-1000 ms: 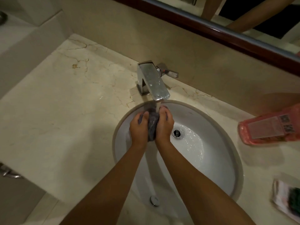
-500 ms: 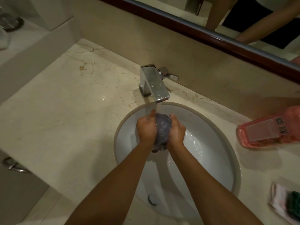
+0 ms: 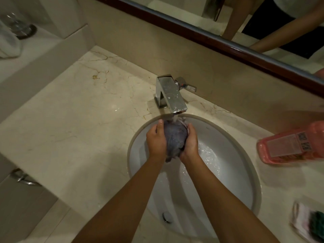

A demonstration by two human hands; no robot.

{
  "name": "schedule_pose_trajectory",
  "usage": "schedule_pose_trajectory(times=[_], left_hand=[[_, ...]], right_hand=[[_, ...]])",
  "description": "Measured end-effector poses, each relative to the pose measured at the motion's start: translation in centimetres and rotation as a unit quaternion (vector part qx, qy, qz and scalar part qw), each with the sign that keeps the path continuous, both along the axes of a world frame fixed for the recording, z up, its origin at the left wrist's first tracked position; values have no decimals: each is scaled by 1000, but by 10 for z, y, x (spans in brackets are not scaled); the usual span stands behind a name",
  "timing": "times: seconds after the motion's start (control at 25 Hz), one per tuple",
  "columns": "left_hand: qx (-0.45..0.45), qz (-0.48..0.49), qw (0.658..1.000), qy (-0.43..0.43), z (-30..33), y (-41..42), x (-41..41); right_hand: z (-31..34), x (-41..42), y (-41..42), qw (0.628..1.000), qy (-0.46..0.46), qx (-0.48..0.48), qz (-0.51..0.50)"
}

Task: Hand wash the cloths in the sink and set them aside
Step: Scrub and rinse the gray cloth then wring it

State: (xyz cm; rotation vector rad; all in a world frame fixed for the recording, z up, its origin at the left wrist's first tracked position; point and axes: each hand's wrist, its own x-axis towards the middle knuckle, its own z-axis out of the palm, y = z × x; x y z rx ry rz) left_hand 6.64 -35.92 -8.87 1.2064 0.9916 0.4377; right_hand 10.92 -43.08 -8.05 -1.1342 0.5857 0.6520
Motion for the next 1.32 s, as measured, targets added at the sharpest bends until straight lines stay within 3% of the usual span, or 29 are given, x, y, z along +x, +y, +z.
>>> schedule_pose_trajectory(times=[0.12, 0.24, 0.48, 0.56, 0.68, 0.8, 1.04, 1.16, 1.32], left_hand=[[-59, 2, 998, -24, 2, -2, 3], [-86, -16, 996, -21, 6, -7, 6], [147, -112, 980, 68, 6, 3, 2], [175, -136, 970, 102, 3, 9, 4], [11, -140, 990, 2, -1, 18, 7], [-124, -156, 976, -89, -2, 21, 6], [-76, -53, 995, -28, -4, 11, 6], [-54, 34, 998, 3, -1, 6, 8], [-41, 54, 998, 4, 0, 7, 11]], right_hand=[[0, -10, -6, 991, -106, -9, 83], [2, -11, -1, 987, -129, -57, 78], [-2, -3, 3, 986, -110, -122, -5], [-4, -2, 3, 984, -117, -134, -17], [-2, 3, 3, 980, -118, -160, -5], [-6, 8, 2, 983, -101, -153, 30], [-12, 7, 6, 962, -117, -234, 77], [-8, 0, 1, 991, -63, -108, 40], [-15, -19, -7, 974, -185, -32, 126]])
